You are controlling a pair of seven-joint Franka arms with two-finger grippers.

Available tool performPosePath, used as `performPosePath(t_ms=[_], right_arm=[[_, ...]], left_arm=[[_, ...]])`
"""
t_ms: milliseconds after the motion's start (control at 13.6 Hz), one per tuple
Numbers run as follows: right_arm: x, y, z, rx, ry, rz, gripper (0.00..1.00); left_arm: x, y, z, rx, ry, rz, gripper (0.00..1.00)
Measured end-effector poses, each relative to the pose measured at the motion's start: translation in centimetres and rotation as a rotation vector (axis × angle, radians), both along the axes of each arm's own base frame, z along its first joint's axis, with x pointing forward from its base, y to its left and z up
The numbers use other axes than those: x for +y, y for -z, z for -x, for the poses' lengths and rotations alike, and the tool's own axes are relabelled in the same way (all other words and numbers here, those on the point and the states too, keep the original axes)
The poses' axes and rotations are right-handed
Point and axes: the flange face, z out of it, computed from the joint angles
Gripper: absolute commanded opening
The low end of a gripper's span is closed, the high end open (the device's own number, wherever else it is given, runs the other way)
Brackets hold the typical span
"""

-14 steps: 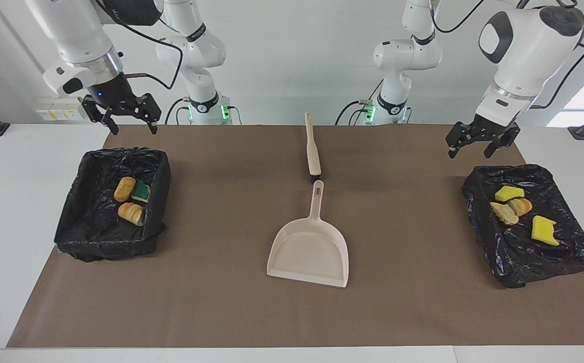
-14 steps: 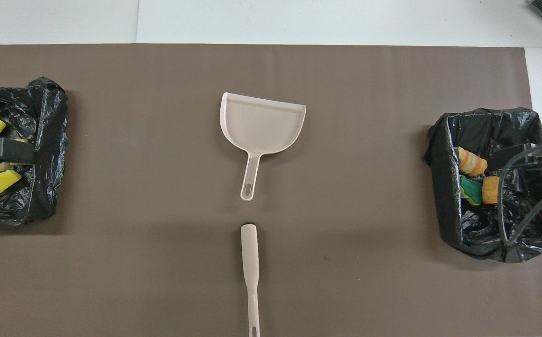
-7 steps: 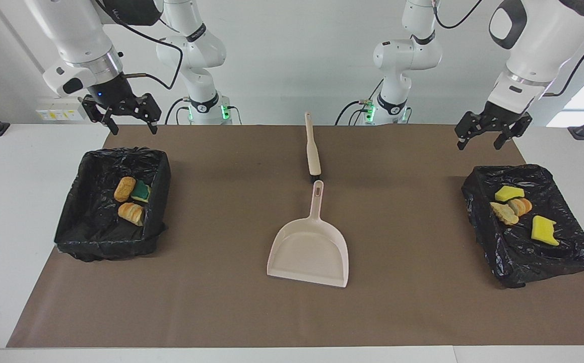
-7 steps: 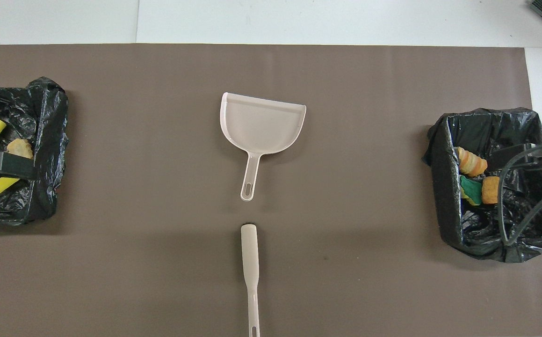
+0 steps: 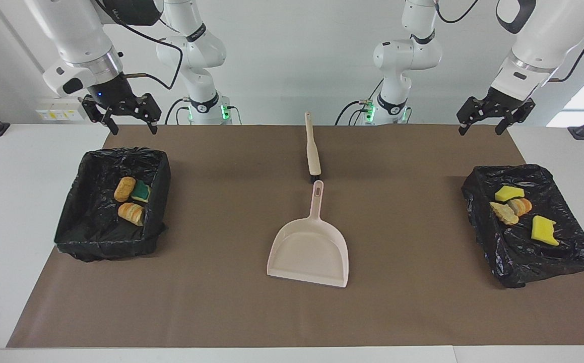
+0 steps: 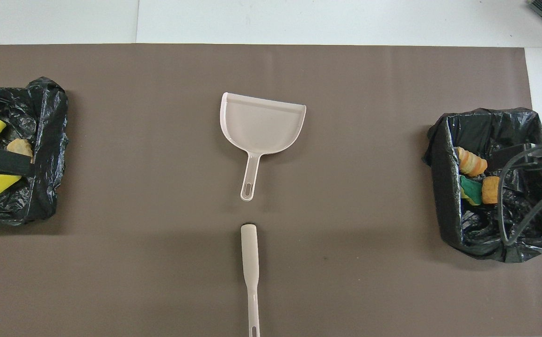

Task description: Sweep and dump trash in bin

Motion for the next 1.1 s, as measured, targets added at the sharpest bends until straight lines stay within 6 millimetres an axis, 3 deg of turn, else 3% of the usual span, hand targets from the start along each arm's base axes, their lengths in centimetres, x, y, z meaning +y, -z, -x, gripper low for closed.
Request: performPosePath(t_ms=[1103], right_arm=[[0.0,0.0,0.0,0.0,0.0,0.0,1.0]], left_arm=[[-0.71,-0.37,0.06,-0.008,0.013,0.0,1.0]])
